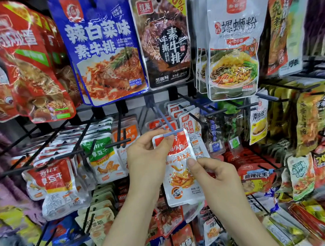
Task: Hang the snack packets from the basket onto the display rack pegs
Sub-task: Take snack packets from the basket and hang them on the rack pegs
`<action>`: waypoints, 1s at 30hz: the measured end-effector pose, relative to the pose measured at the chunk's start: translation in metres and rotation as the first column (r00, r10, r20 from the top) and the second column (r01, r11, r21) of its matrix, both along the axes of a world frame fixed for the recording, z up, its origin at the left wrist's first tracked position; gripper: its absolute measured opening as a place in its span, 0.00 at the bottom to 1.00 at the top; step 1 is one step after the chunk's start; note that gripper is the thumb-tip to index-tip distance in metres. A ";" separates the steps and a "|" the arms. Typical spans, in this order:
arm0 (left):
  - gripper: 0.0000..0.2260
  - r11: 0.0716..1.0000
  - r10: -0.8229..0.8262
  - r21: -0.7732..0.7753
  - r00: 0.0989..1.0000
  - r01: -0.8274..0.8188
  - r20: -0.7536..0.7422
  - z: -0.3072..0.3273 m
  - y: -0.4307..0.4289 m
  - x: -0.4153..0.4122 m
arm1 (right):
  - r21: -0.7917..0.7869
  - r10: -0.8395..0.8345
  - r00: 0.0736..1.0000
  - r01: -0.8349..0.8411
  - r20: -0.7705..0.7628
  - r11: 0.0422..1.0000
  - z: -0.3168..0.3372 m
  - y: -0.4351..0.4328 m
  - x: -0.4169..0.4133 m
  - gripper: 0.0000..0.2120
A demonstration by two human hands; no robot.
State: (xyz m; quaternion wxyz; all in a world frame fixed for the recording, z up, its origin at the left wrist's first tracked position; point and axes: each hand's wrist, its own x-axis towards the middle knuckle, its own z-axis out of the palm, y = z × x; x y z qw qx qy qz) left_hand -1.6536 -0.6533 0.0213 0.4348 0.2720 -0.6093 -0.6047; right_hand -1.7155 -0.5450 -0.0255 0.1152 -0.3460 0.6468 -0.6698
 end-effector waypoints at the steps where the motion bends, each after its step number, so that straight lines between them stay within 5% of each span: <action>1: 0.12 1.000 0.006 -0.001 1.000 -0.006 0.002 0.000 -0.001 -0.001 | 0.000 -0.002 1.000 0.002 0.009 1.000 0.001 -0.001 -0.001 0.21; 13: 0.09 0.990 -0.069 0.120 0.997 0.071 -0.018 -0.003 -0.012 -0.004 | 0.048 -0.004 1.000 0.003 0.022 0.999 0.003 -0.003 -0.002 0.23; 27: 0.16 0.896 0.155 -0.427 0.987 -0.120 0.046 -0.011 -0.007 -0.001 | 0.088 -0.025 0.999 0.028 -0.040 0.996 -0.001 -0.005 -0.007 0.24; 30: 0.14 0.899 0.172 -0.416 0.984 -0.133 0.057 -0.010 -0.007 0.000 | 0.088 -0.032 0.995 0.040 -0.095 0.995 -0.002 -0.004 -0.008 0.23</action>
